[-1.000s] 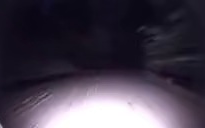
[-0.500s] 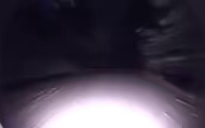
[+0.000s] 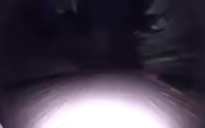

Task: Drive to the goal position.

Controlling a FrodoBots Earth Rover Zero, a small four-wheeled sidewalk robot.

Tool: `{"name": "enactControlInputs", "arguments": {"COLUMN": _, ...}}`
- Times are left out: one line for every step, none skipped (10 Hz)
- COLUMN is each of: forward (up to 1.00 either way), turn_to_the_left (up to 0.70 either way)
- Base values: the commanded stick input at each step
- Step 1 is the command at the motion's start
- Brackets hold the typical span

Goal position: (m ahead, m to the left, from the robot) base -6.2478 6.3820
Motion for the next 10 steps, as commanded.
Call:
{"name": "enactControlInputs", "arguments": {"forward": -1.00, "turn_to_the_left": 0.00}}
{"name": "enactControlInputs", "arguments": {"forward": -1.00, "turn_to_the_left": 0.00}}
{"name": "enactControlInputs", "arguments": {"forward": -1.00, "turn_to_the_left": 0.00}}
{"name": "enactControlInputs", "arguments": {"forward": -1.00, "turn_to_the_left": 0.00}}
{"name": "enactControlInputs", "arguments": {"forward": -1.00, "turn_to_the_left": 0.00}}
{"name": "enactControlInputs", "arguments": {"forward": -1.00, "turn_to_the_left": 0.00}}
{"name": "enactControlInputs", "arguments": {"forward": -1.00, "turn_to_the_left": 0.00}}
{"name": "enactControlInputs", "arguments": {"forward": -1.00, "turn_to_the_left": 0.04}}
{"name": "enactControlInputs", "arguments": {"forward": -1.00, "turn_to_the_left": 0.13}}
{"name": "enactControlInputs", "arguments": {"forward": -1.00, "turn_to_the_left": 0.23}}
